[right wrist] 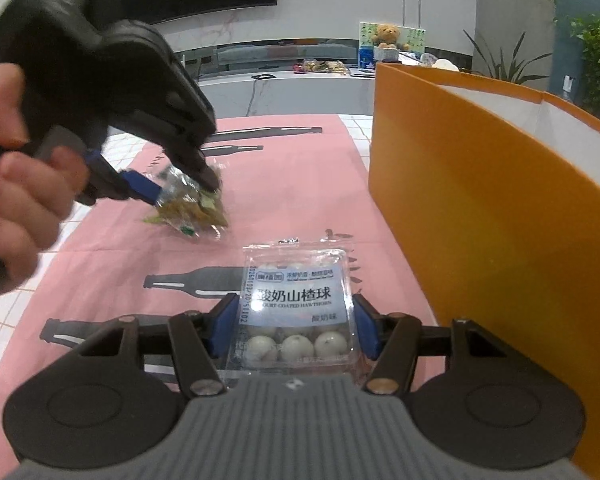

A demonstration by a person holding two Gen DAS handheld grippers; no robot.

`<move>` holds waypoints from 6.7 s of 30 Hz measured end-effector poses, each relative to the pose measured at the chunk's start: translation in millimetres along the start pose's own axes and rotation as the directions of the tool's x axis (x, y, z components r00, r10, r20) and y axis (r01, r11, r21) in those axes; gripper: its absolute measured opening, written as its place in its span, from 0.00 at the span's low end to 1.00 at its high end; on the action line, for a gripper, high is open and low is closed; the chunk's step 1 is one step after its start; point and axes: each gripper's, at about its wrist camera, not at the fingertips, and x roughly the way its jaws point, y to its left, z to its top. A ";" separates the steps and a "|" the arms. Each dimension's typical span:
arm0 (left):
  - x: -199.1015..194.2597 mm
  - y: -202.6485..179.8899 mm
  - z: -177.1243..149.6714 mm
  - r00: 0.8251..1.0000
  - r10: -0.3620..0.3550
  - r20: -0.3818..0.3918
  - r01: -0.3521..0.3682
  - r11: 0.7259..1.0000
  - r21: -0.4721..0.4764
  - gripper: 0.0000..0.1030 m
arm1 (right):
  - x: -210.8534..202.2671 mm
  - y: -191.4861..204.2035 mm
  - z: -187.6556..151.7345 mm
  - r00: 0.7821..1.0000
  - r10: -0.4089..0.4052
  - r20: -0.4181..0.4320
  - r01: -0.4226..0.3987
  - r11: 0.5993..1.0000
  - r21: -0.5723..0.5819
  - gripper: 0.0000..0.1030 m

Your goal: Organize snacks

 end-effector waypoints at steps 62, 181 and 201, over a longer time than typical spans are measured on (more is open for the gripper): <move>-128.1 -134.4 -89.8 0.932 -0.352 -0.086 0.362 0.894 0.266 0.39 | -202.8 -216.4 91.1 0.955 -0.254 0.154 0.176 0.901 0.397 0.91; -224.4 -203.3 -206.2 0.991 0.067 0.117 -0.106 0.920 0.377 0.89 | -272.7 -142.0 13.4 0.962 -0.152 -0.227 0.178 0.979 0.102 0.97; -222.7 -201.2 -212.0 0.991 0.072 0.110 -0.109 0.918 0.382 0.89 | -272.6 -144.6 7.3 0.962 -0.134 -0.237 0.160 0.983 0.094 0.97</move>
